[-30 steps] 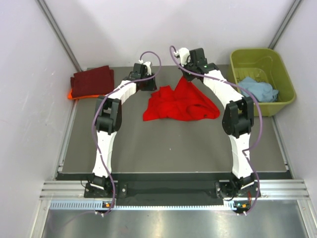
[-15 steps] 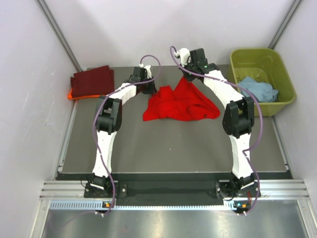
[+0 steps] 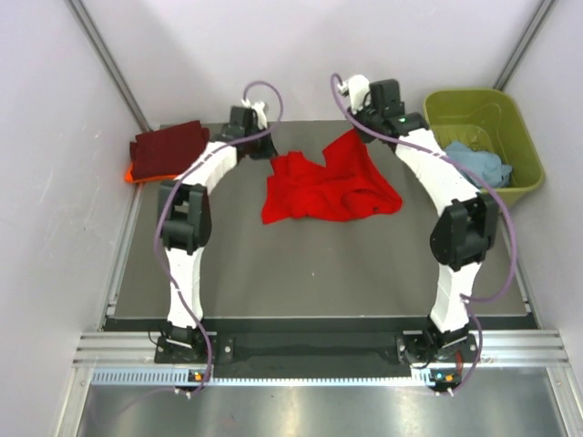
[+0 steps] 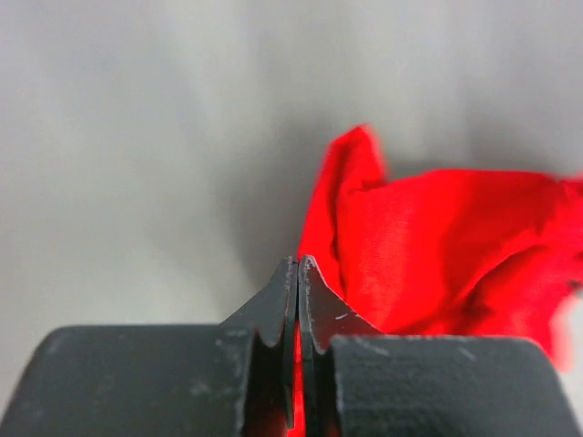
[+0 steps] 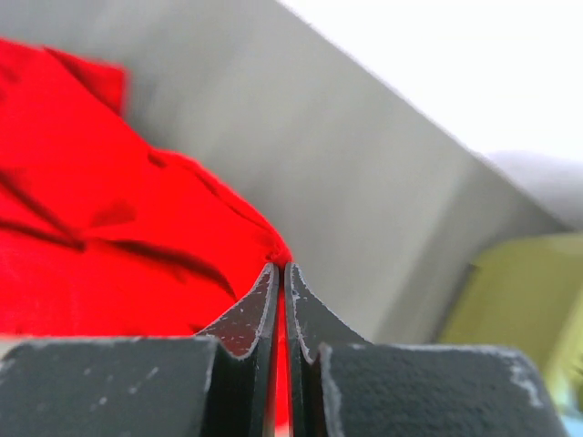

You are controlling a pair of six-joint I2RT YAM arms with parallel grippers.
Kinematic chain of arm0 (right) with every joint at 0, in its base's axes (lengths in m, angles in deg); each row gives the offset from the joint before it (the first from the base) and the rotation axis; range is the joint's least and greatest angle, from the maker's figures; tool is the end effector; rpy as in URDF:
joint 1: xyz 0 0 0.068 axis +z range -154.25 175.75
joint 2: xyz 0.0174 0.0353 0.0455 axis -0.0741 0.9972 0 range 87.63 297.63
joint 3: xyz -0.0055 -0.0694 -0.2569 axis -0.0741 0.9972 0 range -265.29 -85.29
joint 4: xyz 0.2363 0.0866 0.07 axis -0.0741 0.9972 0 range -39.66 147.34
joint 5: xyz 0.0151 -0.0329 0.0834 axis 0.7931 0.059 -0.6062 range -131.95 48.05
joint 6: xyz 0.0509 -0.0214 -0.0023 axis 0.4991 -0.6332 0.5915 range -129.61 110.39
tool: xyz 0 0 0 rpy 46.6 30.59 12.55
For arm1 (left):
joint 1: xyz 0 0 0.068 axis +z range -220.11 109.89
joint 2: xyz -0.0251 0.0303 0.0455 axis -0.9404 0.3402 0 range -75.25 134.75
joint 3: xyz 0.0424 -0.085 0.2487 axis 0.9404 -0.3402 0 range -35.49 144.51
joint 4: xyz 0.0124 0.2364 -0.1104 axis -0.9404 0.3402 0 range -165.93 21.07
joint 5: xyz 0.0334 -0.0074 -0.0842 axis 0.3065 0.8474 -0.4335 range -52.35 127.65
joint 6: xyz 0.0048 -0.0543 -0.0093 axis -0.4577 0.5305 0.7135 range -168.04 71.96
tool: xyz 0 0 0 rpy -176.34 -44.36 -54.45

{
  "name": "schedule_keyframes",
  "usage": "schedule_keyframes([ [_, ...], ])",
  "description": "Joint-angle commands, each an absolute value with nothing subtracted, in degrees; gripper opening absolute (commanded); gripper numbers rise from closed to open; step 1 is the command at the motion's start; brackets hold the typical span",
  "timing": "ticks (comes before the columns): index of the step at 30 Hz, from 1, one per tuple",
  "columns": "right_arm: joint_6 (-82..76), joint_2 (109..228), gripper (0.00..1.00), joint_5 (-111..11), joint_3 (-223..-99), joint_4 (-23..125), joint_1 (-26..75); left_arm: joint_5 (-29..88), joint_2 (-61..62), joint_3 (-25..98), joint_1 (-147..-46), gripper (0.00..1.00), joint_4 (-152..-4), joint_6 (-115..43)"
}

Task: Fold and stack the t-shirts
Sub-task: Flatten the tshirt out

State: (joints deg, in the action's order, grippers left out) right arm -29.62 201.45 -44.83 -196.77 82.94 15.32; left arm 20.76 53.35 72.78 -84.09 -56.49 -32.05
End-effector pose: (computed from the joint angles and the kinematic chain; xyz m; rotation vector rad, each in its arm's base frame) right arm 0.4349 0.1567 0.3349 -0.7648 2.0415 0.0505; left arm 0.4973 -0.1351 0.2154 0.1194 2.2991 -0.6077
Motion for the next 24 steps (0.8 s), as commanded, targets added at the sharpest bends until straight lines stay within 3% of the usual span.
schedule_keyframes([
  [1, -30.7, 190.0, 0.0, -42.8, -195.1, 80.9, 13.5, 19.9, 39.3, 75.4, -82.9, 0.0, -56.4, -33.7],
  [14, -24.9, 167.4, 0.0, -49.2, -183.0, 82.2, 5.6, 20.4, 7.3, 62.2, -82.8, 0.0, -48.9, -42.9],
  [24, -20.6, 159.9, 0.0, -55.0, -178.6, 82.8, 4.5, 20.3, 3.0, 60.1, -82.0, 0.0, -38.9, -51.6],
])
